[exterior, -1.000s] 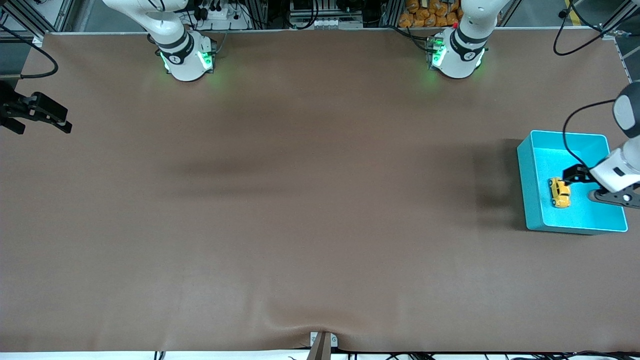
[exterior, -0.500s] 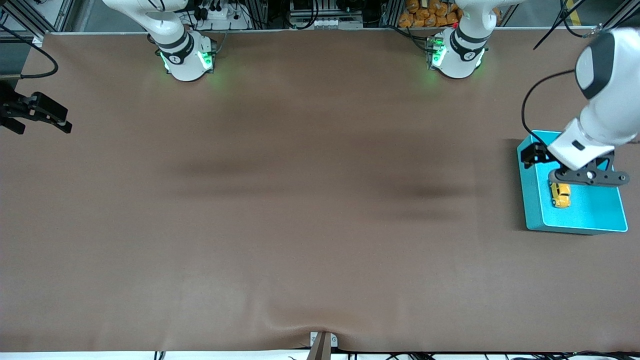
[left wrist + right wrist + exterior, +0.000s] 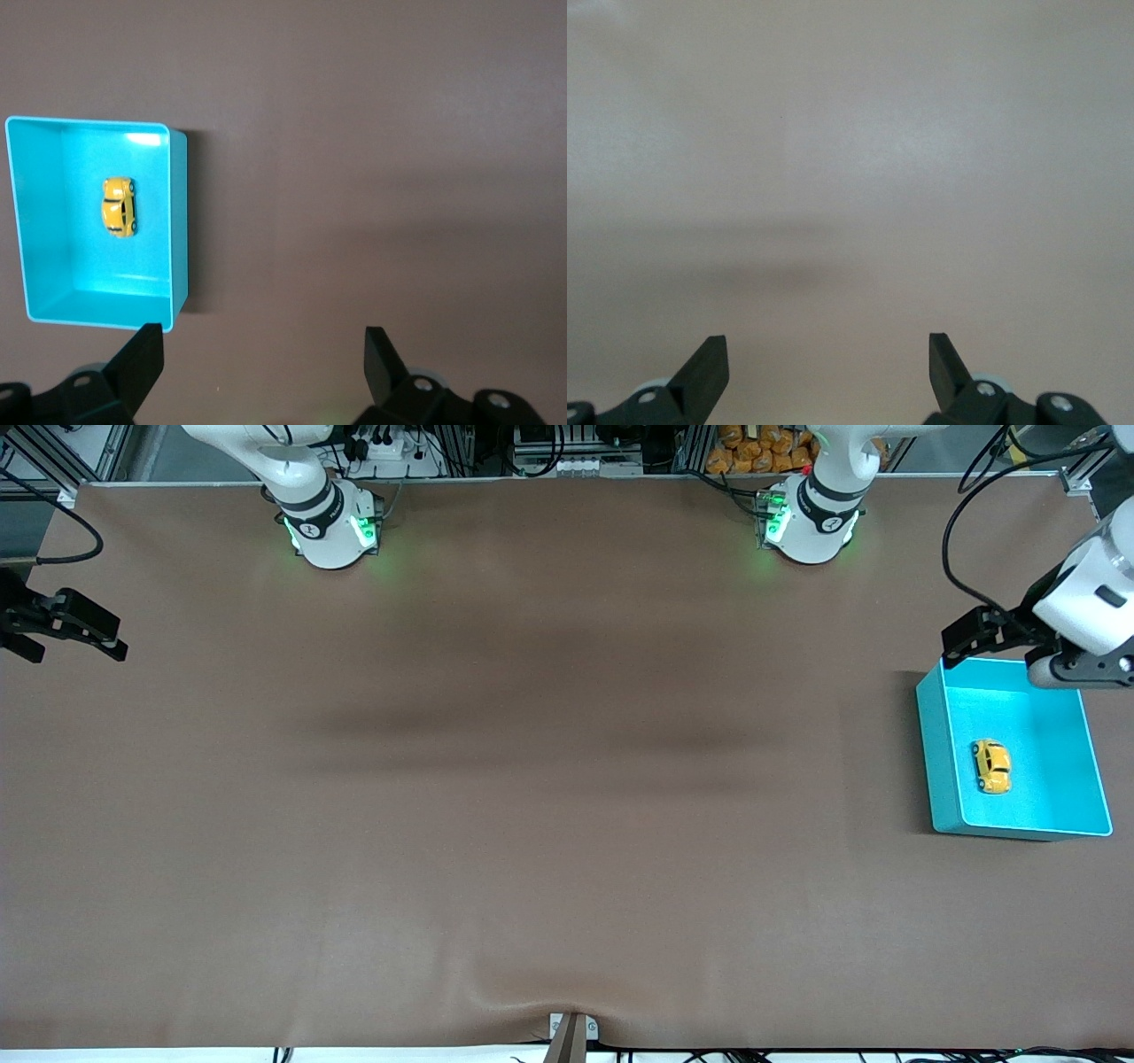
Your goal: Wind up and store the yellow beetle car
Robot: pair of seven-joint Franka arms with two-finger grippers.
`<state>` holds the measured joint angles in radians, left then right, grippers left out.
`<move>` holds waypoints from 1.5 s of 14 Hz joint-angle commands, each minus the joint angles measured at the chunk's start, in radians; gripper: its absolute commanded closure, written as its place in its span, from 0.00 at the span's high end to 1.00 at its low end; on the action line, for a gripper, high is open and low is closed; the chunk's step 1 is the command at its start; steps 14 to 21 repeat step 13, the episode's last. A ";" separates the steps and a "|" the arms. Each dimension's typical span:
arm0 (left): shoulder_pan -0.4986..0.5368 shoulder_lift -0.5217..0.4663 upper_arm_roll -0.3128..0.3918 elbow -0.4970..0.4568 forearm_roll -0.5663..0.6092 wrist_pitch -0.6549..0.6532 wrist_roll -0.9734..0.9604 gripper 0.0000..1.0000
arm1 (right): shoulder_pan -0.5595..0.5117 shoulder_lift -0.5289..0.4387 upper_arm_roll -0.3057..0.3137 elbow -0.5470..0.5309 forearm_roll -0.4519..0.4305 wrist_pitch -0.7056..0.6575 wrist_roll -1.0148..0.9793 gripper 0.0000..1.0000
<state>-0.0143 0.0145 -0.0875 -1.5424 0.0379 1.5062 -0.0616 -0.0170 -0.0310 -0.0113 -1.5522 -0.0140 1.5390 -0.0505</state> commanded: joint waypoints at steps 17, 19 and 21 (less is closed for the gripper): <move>-0.012 0.005 0.028 0.070 -0.049 -0.081 0.000 1.00 | 0.014 0.002 -0.010 0.009 -0.001 -0.011 0.012 1.00; -0.012 0.005 0.028 0.070 -0.049 -0.081 0.000 1.00 | 0.014 0.002 -0.010 0.009 -0.001 -0.011 0.012 1.00; -0.012 0.005 0.028 0.070 -0.049 -0.081 0.000 1.00 | 0.014 0.002 -0.010 0.009 -0.001 -0.011 0.012 1.00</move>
